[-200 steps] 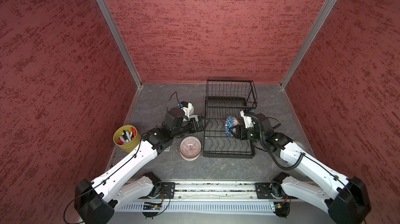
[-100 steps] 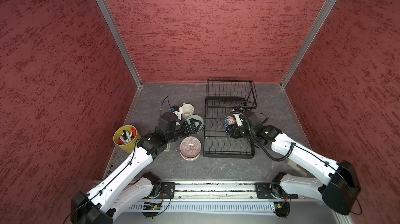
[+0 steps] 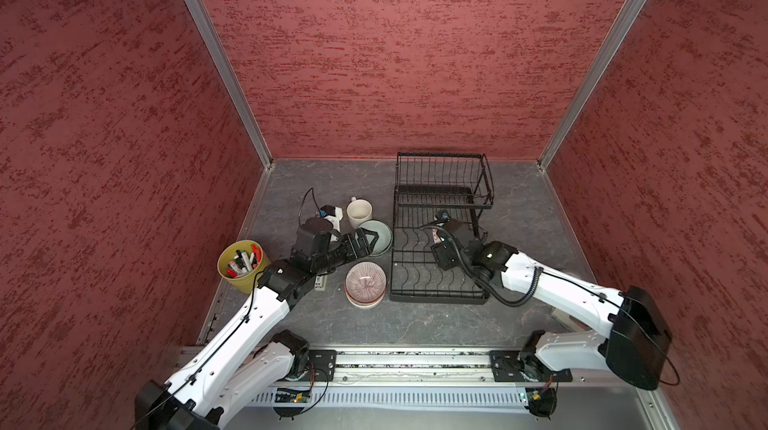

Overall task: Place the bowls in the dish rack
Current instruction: 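Lower the red-diamond bowl rim-down into the rack with the right gripper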

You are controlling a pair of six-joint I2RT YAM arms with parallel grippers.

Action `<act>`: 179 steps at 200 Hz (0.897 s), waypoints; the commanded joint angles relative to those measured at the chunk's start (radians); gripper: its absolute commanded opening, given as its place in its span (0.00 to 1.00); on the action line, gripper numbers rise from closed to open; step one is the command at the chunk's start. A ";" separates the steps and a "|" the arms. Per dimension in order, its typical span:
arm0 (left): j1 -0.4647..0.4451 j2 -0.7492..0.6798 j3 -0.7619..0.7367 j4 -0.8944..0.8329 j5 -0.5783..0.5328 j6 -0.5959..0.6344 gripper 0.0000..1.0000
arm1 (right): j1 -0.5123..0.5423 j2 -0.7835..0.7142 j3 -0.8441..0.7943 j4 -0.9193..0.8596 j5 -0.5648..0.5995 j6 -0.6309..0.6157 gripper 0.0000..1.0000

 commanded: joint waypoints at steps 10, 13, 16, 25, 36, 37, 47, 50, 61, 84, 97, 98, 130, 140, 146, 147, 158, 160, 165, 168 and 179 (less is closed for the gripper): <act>0.018 -0.018 -0.011 -0.005 0.014 0.015 1.00 | 0.026 0.014 0.046 0.052 0.150 -0.069 0.54; 0.019 -0.019 -0.013 -0.006 0.014 0.015 1.00 | 0.028 0.017 0.048 0.053 0.159 -0.073 0.54; 0.021 -0.020 -0.013 -0.006 0.014 0.015 1.00 | 0.031 0.022 0.049 0.054 0.165 -0.077 0.54; 0.026 -0.022 -0.015 -0.008 0.016 0.016 1.00 | 0.034 0.031 0.050 0.058 0.185 -0.093 0.54; 0.032 -0.026 -0.019 -0.008 0.016 0.016 1.00 | 0.041 0.046 0.056 0.059 0.206 -0.113 0.54; 0.032 -0.027 -0.020 -0.008 0.016 0.015 1.00 | 0.040 0.048 0.056 0.059 0.208 -0.114 0.54; 0.039 -0.029 -0.021 -0.007 0.018 0.017 1.00 | 0.047 0.065 0.059 0.061 0.232 -0.132 0.54; 0.042 -0.029 -0.022 -0.007 0.017 0.016 1.00 | 0.048 0.070 0.059 0.063 0.236 -0.138 0.54; 0.050 -0.028 -0.023 -0.008 0.023 0.018 1.00 | 0.055 0.090 0.062 0.071 0.258 -0.160 0.54; 0.067 -0.027 -0.023 -0.008 0.031 0.022 1.00 | 0.064 0.140 0.075 0.084 0.302 -0.190 0.53; 0.073 -0.027 -0.024 -0.006 0.036 0.026 1.00 | 0.068 0.163 0.077 0.096 0.322 -0.207 0.52; 0.074 -0.027 -0.024 -0.006 0.037 0.026 1.00 | 0.069 0.165 0.078 0.098 0.324 -0.208 0.52; 0.092 -0.026 -0.030 0.000 0.050 0.027 1.00 | 0.074 0.216 0.084 0.127 0.391 -0.251 0.51; 0.097 -0.026 -0.033 0.006 0.056 0.028 1.00 | 0.074 0.227 0.084 0.134 0.404 -0.264 0.51; 0.099 -0.025 -0.035 0.009 0.058 0.027 1.00 | 0.075 0.233 0.083 0.142 0.413 -0.272 0.51; 0.100 -0.026 -0.035 0.011 0.059 0.027 1.00 | 0.074 0.234 0.083 0.143 0.414 -0.272 0.51; 0.104 -0.026 -0.039 0.017 0.062 0.026 1.00 | 0.075 0.245 0.082 0.155 0.423 -0.286 0.51; 0.104 -0.026 -0.040 0.018 0.063 0.026 1.00 | 0.074 0.248 0.084 0.158 0.424 -0.290 0.51; 0.105 -0.025 -0.041 0.021 0.065 0.026 1.00 | 0.073 0.253 0.084 0.162 0.430 -0.296 0.51; 0.107 -0.025 -0.042 0.022 0.067 0.026 1.00 | 0.074 0.258 0.083 0.164 0.433 -0.298 0.51; 0.110 -0.025 -0.044 0.027 0.071 0.023 1.00 | 0.074 0.272 0.084 0.180 0.448 -0.320 0.51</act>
